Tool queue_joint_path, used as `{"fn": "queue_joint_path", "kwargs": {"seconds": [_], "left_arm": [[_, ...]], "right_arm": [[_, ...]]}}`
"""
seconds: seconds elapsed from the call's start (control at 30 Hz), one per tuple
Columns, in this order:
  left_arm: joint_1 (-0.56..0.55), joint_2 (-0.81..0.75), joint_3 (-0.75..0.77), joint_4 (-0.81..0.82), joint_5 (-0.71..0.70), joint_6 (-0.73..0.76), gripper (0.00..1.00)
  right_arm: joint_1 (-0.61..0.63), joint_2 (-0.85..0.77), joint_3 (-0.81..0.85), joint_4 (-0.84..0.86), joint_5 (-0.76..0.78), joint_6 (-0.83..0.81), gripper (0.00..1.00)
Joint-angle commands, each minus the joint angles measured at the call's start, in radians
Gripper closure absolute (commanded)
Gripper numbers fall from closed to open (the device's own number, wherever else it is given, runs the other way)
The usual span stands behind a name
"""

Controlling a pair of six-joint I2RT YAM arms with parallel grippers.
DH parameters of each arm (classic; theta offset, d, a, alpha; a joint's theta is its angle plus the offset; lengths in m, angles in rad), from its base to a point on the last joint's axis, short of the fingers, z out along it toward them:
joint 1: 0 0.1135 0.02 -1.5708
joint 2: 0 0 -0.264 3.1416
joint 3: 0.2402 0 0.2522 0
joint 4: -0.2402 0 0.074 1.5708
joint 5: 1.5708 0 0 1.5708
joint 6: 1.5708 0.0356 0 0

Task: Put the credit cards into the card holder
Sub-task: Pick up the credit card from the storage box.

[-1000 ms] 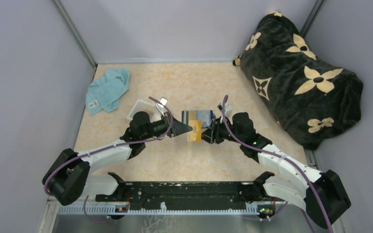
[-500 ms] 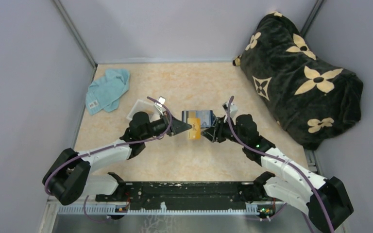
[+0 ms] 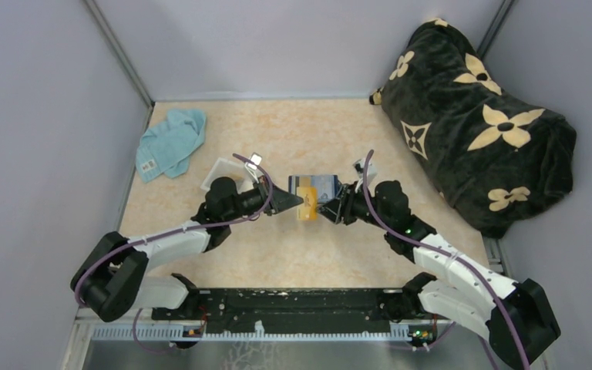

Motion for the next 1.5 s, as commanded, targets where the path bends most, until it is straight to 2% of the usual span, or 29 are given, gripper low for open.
{"fn": "queue_joint_path", "kwargs": {"seconds": [0.0,0.3,0.4,0.5,0.63,0.7,0.87,0.9,0.93,0.97,1.0,1.17,1.33,1.47], "left_arm": [[0.008,0.028,-0.010,0.089,0.045,-0.020,1.00],[0.020,0.086,-0.002,0.197,0.118,-0.072,1.00],[0.023,0.104,0.003,0.217,0.130,-0.087,1.00],[0.028,0.128,-0.001,0.264,0.146,-0.112,1.00],[0.034,0.164,-0.001,0.311,0.165,-0.141,1.00],[0.039,0.181,-0.005,0.332,0.170,-0.159,1.00],[0.050,0.226,-0.005,0.375,0.177,-0.198,0.88],[0.053,0.233,-0.004,0.375,0.176,-0.200,0.78],[0.056,0.239,-0.001,0.368,0.174,-0.203,0.63],[0.063,0.243,-0.002,0.358,0.168,-0.205,0.54],[0.073,0.242,-0.006,0.345,0.148,-0.207,0.50],[0.127,0.203,-0.045,0.234,0.014,-0.208,0.39],[0.134,0.139,0.030,-0.154,-0.155,-0.072,0.41],[0.133,0.143,0.091,-0.303,-0.238,0.007,0.48]], "right_arm": [[-0.005,0.025,0.013,0.122,-0.053,0.041,0.60],[-0.012,0.095,0.012,0.225,-0.110,0.087,0.61],[-0.017,0.109,0.007,0.259,-0.133,0.105,0.64],[-0.025,0.128,-0.002,0.302,-0.159,0.126,0.74],[-0.040,0.151,-0.017,0.390,-0.196,0.167,1.00],[-0.044,0.162,-0.019,0.428,-0.210,0.187,1.00],[-0.053,0.189,-0.003,0.473,-0.223,0.225,1.00],[-0.053,0.195,0.004,0.472,-0.224,0.226,1.00],[-0.054,0.197,0.011,0.469,-0.224,0.227,1.00],[-0.056,0.197,0.018,0.459,-0.222,0.227,1.00],[-0.060,0.196,0.024,0.446,-0.218,0.223,1.00],[-0.074,0.182,0.089,0.271,-0.140,0.139,1.00],[-0.074,0.251,0.243,-0.079,0.067,0.011,1.00],[-0.075,0.375,0.370,-0.249,0.222,-0.044,1.00]]}}
